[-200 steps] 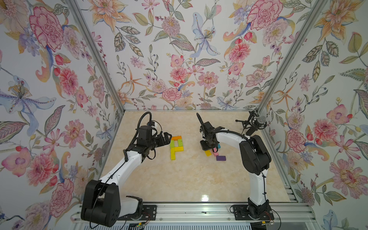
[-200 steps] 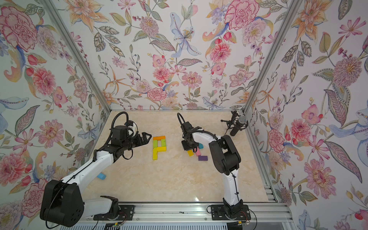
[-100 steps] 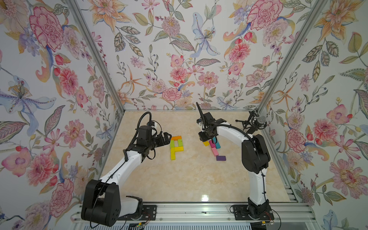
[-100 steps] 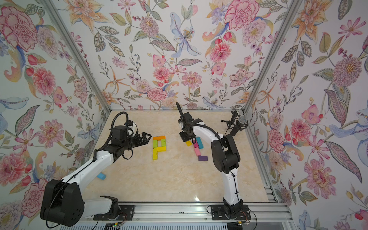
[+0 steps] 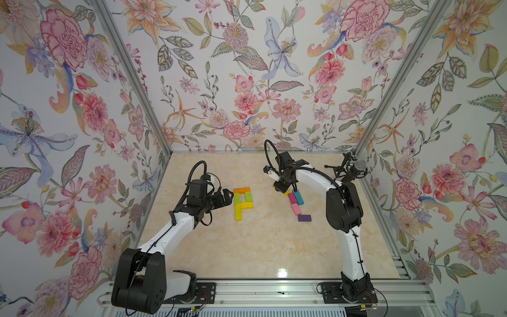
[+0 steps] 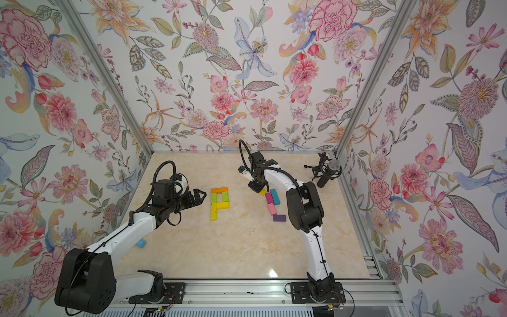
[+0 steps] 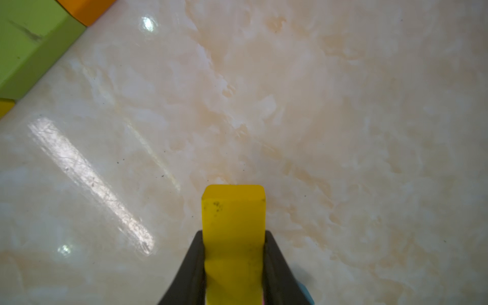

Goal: Assemble the letter p with building blocks
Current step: Pick up the building block from the center of the board, then place the building block at the center of the board.

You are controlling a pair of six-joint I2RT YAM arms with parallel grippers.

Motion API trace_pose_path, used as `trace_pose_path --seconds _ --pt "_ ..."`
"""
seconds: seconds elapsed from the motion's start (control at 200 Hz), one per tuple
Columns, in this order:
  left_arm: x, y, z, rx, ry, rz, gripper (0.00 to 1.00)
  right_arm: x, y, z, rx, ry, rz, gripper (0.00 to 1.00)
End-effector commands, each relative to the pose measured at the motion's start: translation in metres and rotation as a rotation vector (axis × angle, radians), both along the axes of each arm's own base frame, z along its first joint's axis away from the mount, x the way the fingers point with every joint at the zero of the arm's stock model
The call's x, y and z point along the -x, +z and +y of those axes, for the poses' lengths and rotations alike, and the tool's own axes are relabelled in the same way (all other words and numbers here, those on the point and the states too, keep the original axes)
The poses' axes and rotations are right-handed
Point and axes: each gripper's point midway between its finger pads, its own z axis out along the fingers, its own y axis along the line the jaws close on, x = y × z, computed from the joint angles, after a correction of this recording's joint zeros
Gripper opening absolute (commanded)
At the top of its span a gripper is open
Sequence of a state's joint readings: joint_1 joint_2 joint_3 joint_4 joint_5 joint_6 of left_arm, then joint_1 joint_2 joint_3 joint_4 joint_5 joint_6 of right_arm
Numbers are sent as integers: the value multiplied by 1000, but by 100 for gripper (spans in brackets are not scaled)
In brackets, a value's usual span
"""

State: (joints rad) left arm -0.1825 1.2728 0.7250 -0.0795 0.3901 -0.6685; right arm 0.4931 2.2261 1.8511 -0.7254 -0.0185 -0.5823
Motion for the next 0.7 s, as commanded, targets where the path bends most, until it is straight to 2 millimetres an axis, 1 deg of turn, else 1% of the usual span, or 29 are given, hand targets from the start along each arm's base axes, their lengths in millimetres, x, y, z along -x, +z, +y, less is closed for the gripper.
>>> trace_pose_path --seconds 0.0,0.08,0.14,0.26,0.34,0.405,0.56,0.646,0.696 --pt "3 3 5 16 0 -30 99 5 -4 -5 84 186 -15 4" --pt "4 1 3 33 -5 -28 99 5 -3 -4 91 250 -24 5" --pt "5 5 0 50 -13 -34 99 7 -1 -2 92 311 -33 5" --pt "4 16 -4 72 -34 -52 99 8 -2 3 99 425 -50 8" --pt "4 23 -9 76 -63 -57 99 6 1 10 61 466 -55 9" --pt "4 29 -11 83 -83 -60 99 8 -2 12 61 519 -56 10" --pt "5 39 -14 107 -94 -79 99 10 -11 5 74 558 -40 11" --pt "6 41 -17 128 -103 -79 99 10 -7 6 27 554 -35 13" --pt "7 42 -20 143 -112 -77 99 10 -9 5 32 565 -30 15"
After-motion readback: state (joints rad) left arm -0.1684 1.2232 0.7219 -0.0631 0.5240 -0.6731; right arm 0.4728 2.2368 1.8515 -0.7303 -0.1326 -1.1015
